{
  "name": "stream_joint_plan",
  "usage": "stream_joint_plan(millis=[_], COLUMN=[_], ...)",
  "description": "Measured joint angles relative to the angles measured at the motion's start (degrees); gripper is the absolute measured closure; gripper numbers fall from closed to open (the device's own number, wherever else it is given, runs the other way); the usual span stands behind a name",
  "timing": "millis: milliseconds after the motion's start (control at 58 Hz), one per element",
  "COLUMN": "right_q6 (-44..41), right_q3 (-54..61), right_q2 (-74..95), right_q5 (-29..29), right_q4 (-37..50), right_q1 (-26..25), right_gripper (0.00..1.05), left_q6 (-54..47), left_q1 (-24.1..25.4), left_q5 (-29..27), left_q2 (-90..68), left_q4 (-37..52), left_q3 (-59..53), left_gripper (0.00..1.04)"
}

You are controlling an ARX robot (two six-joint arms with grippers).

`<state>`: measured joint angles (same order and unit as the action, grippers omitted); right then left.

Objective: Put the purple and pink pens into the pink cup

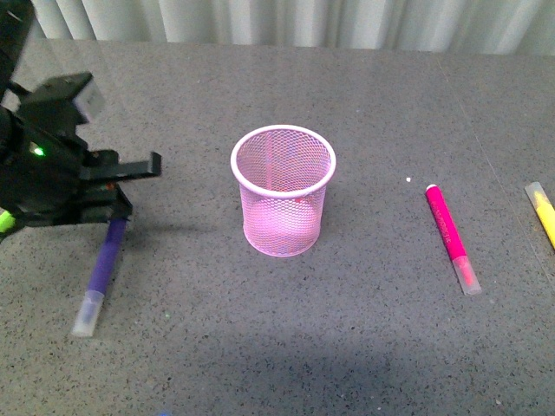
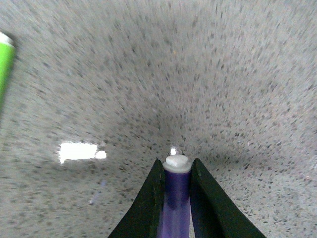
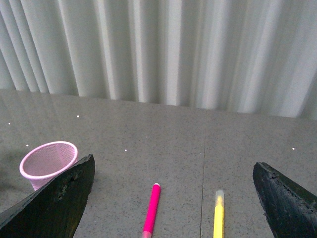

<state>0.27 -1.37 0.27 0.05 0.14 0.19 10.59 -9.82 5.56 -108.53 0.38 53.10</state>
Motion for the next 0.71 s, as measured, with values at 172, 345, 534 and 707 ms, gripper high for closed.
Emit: stream_joint_plan(millis=[172, 345, 534, 707], right_q6=[0.00, 0.00, 0.00, 0.00], right_q3=[0.00, 0.00, 0.00, 0.00], right_q2=[0.00, 0.00, 0.00, 0.00], right_q5=[0.00, 0.00, 0.00, 0.00], right_q4=[0.00, 0.00, 0.00, 0.00], right_q1=[0.00, 0.00, 0.00, 0.00], right_gripper=[0.07, 0.07, 0.07, 0.07], left_q6=[-0.46, 3.39, 6.58, 9.31], left_q1=[1.51, -2.21, -9.18, -14.88], left_q5=[0.20, -1.42, -3.72, -6.36], left_q2=[11.54, 18.71, 18.16, 13.14], left_q4=[0.07, 5.55, 9.90, 14.40], left_q3=[-0.46, 3.45, 7.65, 9.86], left_gripper=[0.97, 0.97, 0.97, 0.97])
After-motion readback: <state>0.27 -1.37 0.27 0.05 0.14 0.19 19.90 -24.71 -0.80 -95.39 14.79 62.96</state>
